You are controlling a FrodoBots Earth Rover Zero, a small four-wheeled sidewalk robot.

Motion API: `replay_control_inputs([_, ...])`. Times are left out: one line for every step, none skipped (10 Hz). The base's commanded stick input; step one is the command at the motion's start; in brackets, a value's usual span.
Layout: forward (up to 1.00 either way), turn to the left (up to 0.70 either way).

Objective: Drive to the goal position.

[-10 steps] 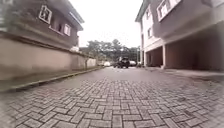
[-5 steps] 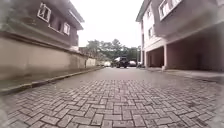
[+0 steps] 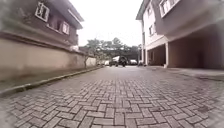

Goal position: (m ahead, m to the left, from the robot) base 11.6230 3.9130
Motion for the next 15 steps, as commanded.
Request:
replay_control_inputs([0.5, 0.0])
replay_control_inputs([0.5, 0.0])
replay_control_inputs([0.5, 0.0])
replay_control_inputs([0.5, 0.0])
replay_control_inputs([0.5, 0.0])
replay_control_inputs([0.5, 0.0])
replay_control_inputs([0.5, 0.0])
replay_control_inputs([0.5, 0.0])
replay_control_inputs([0.5, 0.0])
replay_control_inputs([0.5, 0.0])
replay_control_inputs([0.5, 0.0])
replay_control_inputs([0.5, 0.0])
replay_control_inputs([0.5, 0.0])
replay_control_inputs([0.5, 0.0])
replay_control_inputs([0.5, 0.0])
